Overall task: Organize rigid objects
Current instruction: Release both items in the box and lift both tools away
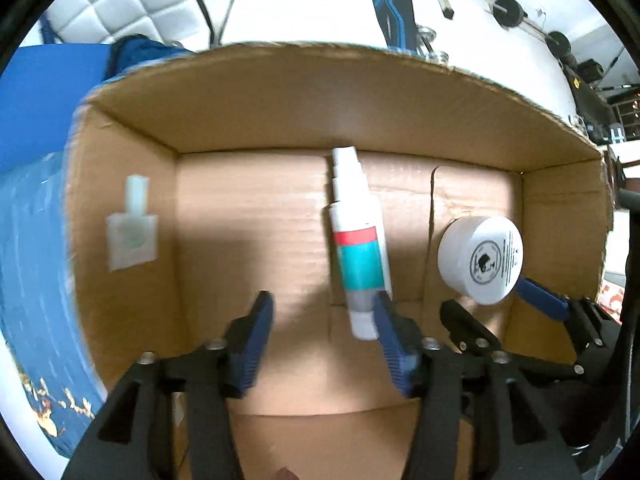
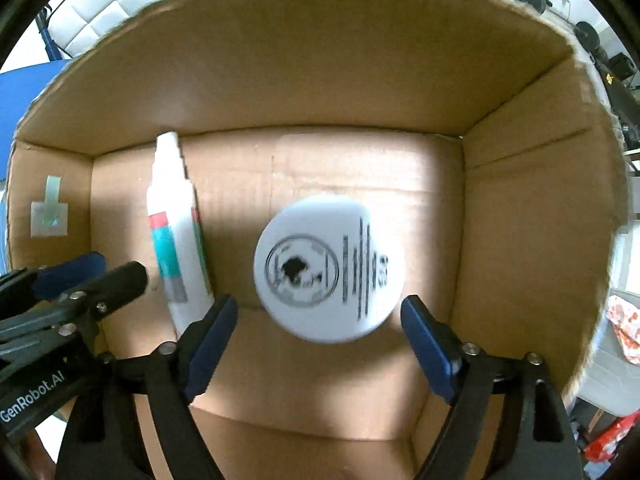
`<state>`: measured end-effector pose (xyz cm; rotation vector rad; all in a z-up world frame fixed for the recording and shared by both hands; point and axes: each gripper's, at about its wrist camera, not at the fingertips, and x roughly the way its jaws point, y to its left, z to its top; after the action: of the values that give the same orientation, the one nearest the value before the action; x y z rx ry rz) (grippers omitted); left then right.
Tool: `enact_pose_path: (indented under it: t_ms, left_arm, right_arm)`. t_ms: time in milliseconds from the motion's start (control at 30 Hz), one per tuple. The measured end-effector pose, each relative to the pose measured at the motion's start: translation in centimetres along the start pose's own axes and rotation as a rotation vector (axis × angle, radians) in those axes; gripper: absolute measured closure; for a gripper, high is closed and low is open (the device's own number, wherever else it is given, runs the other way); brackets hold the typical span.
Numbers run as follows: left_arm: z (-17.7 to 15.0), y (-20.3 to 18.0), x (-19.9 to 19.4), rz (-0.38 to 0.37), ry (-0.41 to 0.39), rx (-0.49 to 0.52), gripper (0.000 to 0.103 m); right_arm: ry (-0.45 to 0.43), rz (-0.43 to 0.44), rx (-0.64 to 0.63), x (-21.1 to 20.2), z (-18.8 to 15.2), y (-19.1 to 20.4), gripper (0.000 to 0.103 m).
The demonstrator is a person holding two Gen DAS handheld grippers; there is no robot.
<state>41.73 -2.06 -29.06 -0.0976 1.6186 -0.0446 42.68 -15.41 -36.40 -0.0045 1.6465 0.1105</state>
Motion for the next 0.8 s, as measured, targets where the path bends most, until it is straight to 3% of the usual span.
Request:
enact_pose_path:
  t_ms: [100, 167, 267, 433, 533, 567, 800]
  left_arm:
    - [-2.6, 0.4, -3.1, 0.002, -0.064, -0.022, 0.040]
    - [-4.0, 0.6, -4.6, -0.020, -0.096, -0.031, 0.025]
    - [-5.2, 1.8, -5.9, -0.012, -0.147, -0.037, 0.012]
    - [-8.3, 2.3, -8.8, 0.044, -0.240, -0.006, 0.010]
    - [-8.2, 1.7, -8.4, 0.052, -0.273, 0.005, 0.010]
    - [-9.0, 1.8, -9.0, 0.052, -0.286, 0.006, 0.010]
    - [-12.8, 1.8, -12.7, 0.013, -0.369, -0.007, 0.010]
  right_arm:
    - [-0.023, -0.007, -0.003, -1.2, -1.5, 0.1, 0.009]
    - [-0.034, -0.004, -0.001, -2.0, -2.5, 0.5, 0.004]
    - [-0.066, 0.006, 0.016, -3.4, -5.3, 0.2, 0.000]
    - [-0.130, -0.019, 0.034, -6.5, -8.0, 0.5, 0.000]
    - [-0.179, -0.053, 0.030, -8.3, -9.0, 1.6, 0.000]
    - [-0.188, -0.064, 0.029, -9.3, -8.0, 3.2, 0.000]
    - [-0.285, -0.080, 0.045, -12.9, -11.6, 3.3, 0.000]
